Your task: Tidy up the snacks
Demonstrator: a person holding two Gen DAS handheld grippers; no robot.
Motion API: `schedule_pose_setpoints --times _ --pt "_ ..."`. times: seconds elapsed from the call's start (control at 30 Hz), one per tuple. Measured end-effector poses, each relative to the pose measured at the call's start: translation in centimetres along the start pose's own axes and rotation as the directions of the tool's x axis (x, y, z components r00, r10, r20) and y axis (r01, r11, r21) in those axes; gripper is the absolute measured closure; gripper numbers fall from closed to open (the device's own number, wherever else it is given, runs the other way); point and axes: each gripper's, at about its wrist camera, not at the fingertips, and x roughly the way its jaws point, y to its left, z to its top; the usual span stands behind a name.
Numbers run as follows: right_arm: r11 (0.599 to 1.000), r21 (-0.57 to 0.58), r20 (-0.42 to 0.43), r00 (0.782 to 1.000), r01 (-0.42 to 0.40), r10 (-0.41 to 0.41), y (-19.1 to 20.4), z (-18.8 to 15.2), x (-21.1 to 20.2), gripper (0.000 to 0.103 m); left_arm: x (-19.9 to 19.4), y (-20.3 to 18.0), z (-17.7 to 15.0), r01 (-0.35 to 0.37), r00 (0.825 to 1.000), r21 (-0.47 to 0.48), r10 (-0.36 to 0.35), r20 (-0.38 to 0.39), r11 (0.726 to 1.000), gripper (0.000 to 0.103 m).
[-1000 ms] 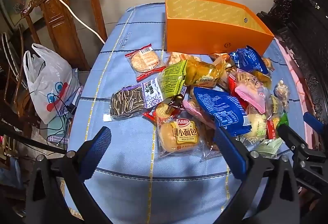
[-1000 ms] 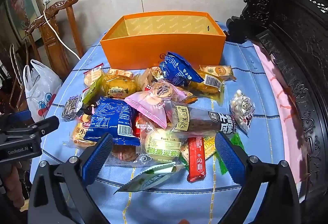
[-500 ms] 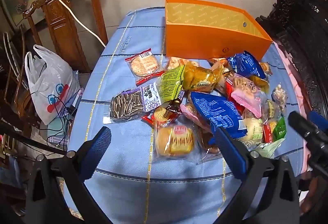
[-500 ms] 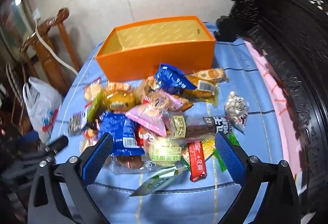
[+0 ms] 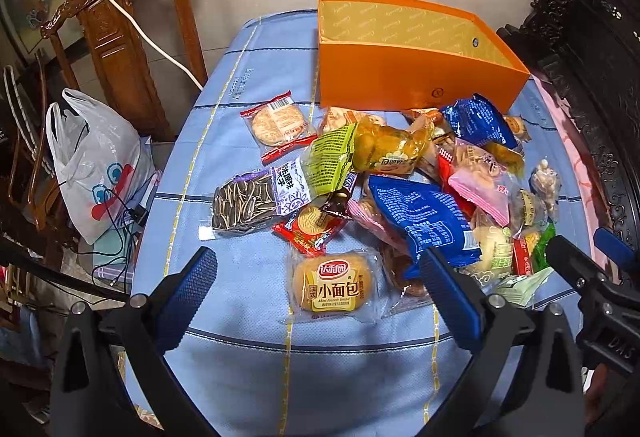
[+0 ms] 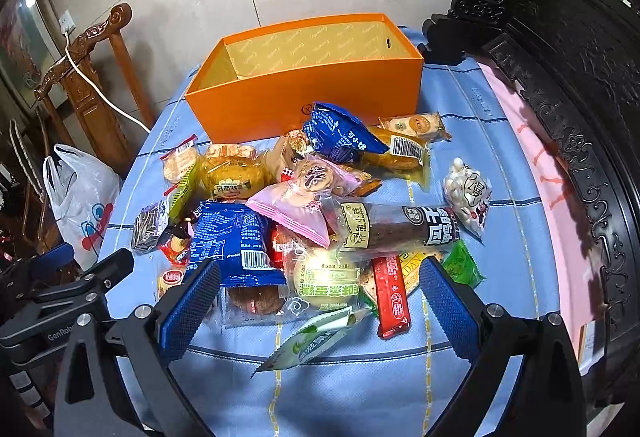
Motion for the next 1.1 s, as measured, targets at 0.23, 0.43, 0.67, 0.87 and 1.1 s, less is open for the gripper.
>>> schedule_pose_setpoints --times 0.23,0.43,0.67,0.87,1.1 --pt "1.0 -0.003 0.0 1.0 -0.004 0.004 -0.05 0.03 0.04 0.003 0.11 -0.02 -0.03 0.001 1.0 0.002 -0.001 -0.01 1.0 0.004" --pt "1.0 -0.016 -0.001 1.0 -0.008 0.008 0.22 0.05 0.03 0.003 0.07 0.09 0.0 0.002 1.0 -0.002 -0.003 -0.012 1.0 0.004" --pt "1.0 -0.016 -0.002 1.0 -0.009 0.009 0.29 0.04 0.07 0.003 0.06 0.17 0.06 0.001 1.0 -0.003 -0.001 -0.018 1.0 0.004" --pt "1.0 -0.018 -0.005 1.0 -0.009 0.009 0.39 0.01 0.17 0.003 0.11 0.06 0.1 0.003 1.0 0.002 -0.003 -0.021 1.0 0.004" --pt "1.0 -0.024 -0.004 1.0 -0.01 0.01 0.52 -0.07 0.26 0.003 0.09 -0.07 0.09 0.007 1.0 0.002 -0.007 -0.02 1.0 0.004"
